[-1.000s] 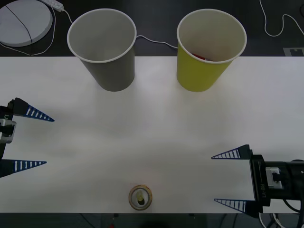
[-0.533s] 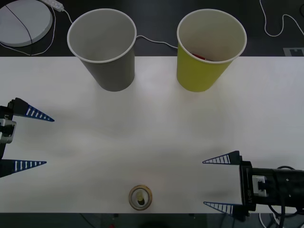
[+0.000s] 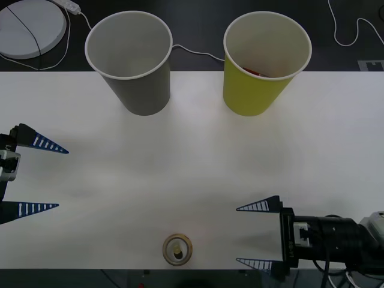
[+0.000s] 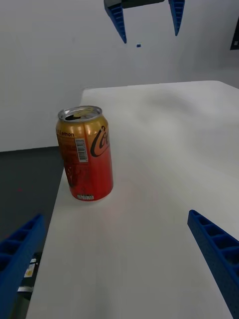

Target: Put the can into the green bin and the plastic bottle into the gray bin

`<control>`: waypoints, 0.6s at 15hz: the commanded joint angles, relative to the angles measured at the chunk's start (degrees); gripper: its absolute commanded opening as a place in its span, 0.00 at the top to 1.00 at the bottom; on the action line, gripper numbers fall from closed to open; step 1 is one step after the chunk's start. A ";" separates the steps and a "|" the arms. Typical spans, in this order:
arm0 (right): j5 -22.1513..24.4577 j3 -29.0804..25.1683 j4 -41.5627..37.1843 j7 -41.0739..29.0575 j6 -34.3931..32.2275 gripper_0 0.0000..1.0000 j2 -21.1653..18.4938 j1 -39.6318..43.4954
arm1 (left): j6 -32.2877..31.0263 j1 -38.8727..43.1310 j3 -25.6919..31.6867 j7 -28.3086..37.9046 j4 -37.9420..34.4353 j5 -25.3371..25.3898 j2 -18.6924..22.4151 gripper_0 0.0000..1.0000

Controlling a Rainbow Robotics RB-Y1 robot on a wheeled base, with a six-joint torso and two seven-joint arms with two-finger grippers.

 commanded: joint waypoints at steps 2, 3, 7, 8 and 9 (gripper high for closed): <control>-0.20 4.46 0.69 0.61 3.94 0.00 1.42 -0.74 | 0.01 0.00 0.00 0.00 0.00 0.00 0.00 0.00; -0.46 6.13 0.69 0.70 5.34 0.00 1.60 -0.91 | 0.01 0.00 0.00 0.00 0.00 0.00 0.00 0.00; -1.78 12.11 0.78 1.23 10.35 0.00 2.56 -1.53 | 0.01 0.00 0.00 0.00 0.00 0.00 0.00 0.00; -1.87 13.34 0.78 1.32 11.32 0.00 3.00 -1.70 | 0.01 0.00 0.00 0.00 0.00 0.00 0.00 0.00; -1.87 14.22 0.78 1.32 12.20 0.00 3.53 -1.88 | 0.01 0.00 0.00 0.00 0.00 0.00 0.00 0.00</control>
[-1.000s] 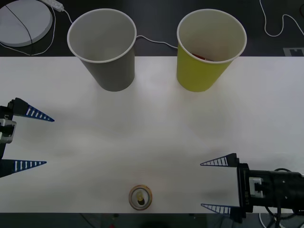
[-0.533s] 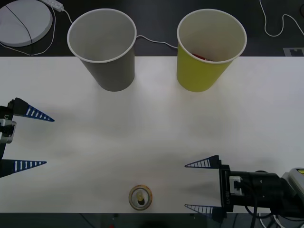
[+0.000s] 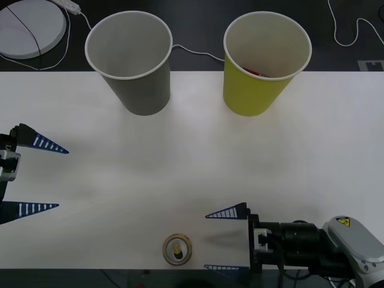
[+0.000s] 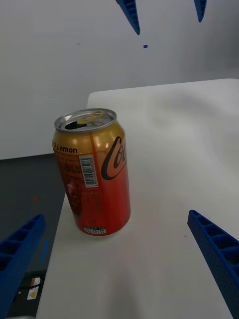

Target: Put the can into the green bin and the plastic bottle into the gray bin

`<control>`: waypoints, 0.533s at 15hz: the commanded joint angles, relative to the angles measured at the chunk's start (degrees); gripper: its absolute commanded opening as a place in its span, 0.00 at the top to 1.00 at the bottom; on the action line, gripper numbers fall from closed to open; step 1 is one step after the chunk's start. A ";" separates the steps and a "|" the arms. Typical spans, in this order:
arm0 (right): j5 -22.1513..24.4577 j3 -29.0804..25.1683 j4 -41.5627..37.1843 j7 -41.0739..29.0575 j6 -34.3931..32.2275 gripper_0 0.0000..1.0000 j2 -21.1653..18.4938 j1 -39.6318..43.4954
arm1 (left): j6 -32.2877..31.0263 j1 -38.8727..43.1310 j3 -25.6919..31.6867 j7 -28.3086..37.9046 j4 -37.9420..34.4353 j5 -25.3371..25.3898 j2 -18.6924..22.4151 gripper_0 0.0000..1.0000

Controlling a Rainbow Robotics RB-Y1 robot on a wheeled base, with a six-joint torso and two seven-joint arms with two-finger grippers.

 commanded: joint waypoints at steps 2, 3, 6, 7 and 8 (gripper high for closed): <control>-0.18 3.78 -0.09 0.16 3.83 0.00 1.35 -0.65 | 0.01 0.00 0.00 0.00 0.00 0.00 0.00 0.00; -0.45 5.10 0.00 0.34 5.06 0.00 1.53 -0.91 | 0.01 0.00 0.00 0.00 0.00 0.00 0.00 0.00; -1.85 8.44 0.00 0.78 8.40 0.00 1.53 -1.44 | 0.01 0.00 0.00 0.00 0.00 0.00 0.00 0.00; -2.29 9.75 0.00 0.95 9.19 0.00 1.53 -1.70 | 0.01 0.00 0.00 0.00 0.00 0.00 0.00 0.00; -2.56 10.72 0.00 1.04 9.98 0.00 1.53 -1.97 | 0.01 0.00 0.00 0.00 0.00 0.00 0.00 0.00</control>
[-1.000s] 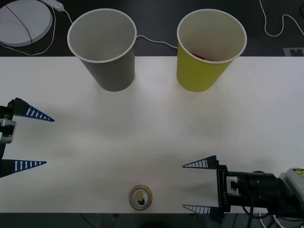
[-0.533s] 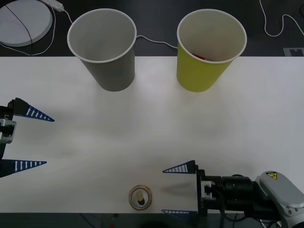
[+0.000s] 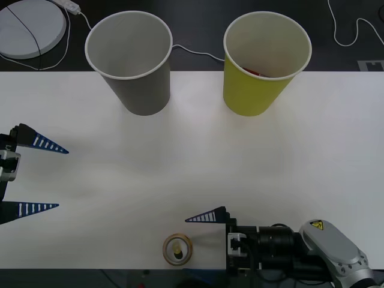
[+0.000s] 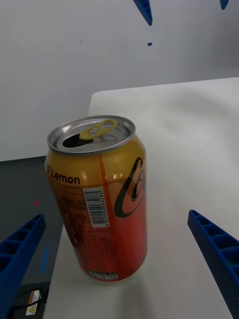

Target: Put the can into the green bin and the plastic bottle into the gray bin

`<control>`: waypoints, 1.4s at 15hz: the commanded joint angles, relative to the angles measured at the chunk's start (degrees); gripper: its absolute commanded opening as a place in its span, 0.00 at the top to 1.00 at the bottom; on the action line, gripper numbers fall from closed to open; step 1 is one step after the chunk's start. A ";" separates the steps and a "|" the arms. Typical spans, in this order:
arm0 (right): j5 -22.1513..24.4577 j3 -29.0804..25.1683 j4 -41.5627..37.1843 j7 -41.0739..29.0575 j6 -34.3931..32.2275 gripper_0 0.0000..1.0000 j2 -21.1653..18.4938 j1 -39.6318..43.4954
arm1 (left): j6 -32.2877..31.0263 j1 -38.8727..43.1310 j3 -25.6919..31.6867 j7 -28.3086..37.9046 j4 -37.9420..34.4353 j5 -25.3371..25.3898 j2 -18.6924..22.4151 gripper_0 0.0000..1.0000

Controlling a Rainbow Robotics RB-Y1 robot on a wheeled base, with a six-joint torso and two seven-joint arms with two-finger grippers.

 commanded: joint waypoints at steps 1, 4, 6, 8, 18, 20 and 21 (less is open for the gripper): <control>-0.86 2.91 0.00 0.37 2.54 0.00 0.08 -0.71 | 0.01 0.00 0.00 0.00 0.00 0.00 0.00 0.00; -2.09 5.82 0.00 0.81 5.62 0.00 0.43 -1.24 | 0.01 0.00 0.00 0.00 0.00 0.00 0.00 0.00; -3.23 7.66 0.00 1.17 7.46 0.00 0.52 -1.76 | 0.01 0.00 0.00 0.00 0.00 0.00 0.00 0.00; -3.76 8.72 0.00 1.43 8.25 0.00 0.52 -2.03 | 0.01 0.00 0.00 0.00 0.00 0.00 0.00 0.00; -3.85 8.72 -0.09 0.99 8.25 1.00 0.70 -2.64 | 0.01 0.00 0.00 0.00 0.00 0.00 0.00 0.00; -3.76 8.72 -0.09 0.46 8.17 1.00 0.52 -3.17 | 0.01 0.00 0.00 0.00 0.00 0.00 0.00 0.00; -3.85 8.45 -0.18 0.20 8.08 1.00 0.35 -3.43 | 0.01 0.00 0.00 0.00 0.00 0.00 0.00 0.00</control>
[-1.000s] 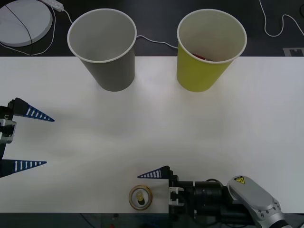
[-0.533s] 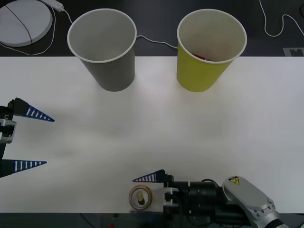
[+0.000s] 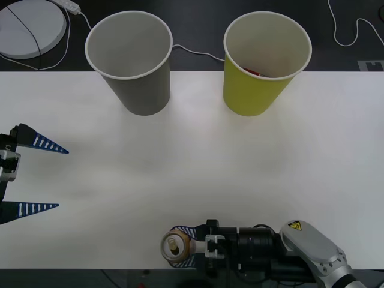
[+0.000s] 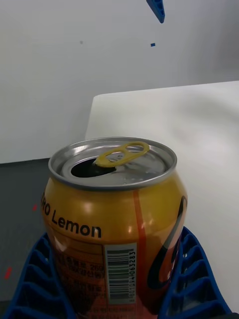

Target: Put the can into the green bin and the plastic bottle into the gray bin

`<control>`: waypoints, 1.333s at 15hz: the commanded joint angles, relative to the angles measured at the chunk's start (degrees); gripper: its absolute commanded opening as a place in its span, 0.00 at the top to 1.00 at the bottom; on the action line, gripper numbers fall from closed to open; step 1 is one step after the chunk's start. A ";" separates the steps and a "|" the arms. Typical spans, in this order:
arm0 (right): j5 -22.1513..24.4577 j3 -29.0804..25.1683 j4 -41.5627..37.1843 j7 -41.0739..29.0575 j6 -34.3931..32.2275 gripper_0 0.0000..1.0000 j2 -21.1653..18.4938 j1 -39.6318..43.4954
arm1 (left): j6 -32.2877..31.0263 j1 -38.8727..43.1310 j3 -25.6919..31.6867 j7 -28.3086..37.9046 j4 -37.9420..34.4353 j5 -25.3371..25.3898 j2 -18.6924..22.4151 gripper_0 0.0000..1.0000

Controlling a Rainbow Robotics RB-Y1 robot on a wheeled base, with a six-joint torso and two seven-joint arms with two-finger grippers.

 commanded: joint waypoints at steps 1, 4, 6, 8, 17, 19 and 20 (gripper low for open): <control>0.04 -0.45 -0.59 -0.93 -0.12 1.00 -0.57 -0.67 | 0.00 0.00 0.00 0.00 0.00 0.00 0.00 0.00; 2.50 -1.07 -7.01 -8.57 0.58 1.00 -3.65 -0.14 | 0.00 0.00 0.00 0.00 0.00 0.00 0.00 0.00; 6.80 -2.39 -14.39 -17.27 1.99 1.00 -6.72 1.09 | 0.00 0.00 0.00 0.00 0.00 0.00 0.00 0.00; 13.40 -5.38 -22.30 -28.08 2.16 1.00 -9.27 2.58 | 0.00 0.00 0.00 0.00 0.00 0.00 0.00 0.00; 34.67 -18.65 -50.34 -74.75 -2.23 1.00 -17.45 8.12 | 0.00 0.00 0.00 0.00 0.00 0.00 0.00 0.00; 35.90 -23.92 -54.82 -83.54 -7.77 1.00 -18.41 8.20 | 0.00 0.00 0.00 0.00 0.00 0.00 0.00 0.00; 35.90 -26.03 -56.31 -86.27 -9.62 1.00 -18.77 8.20 | 0.00 0.00 0.00 0.00 0.00 0.00 0.00 0.00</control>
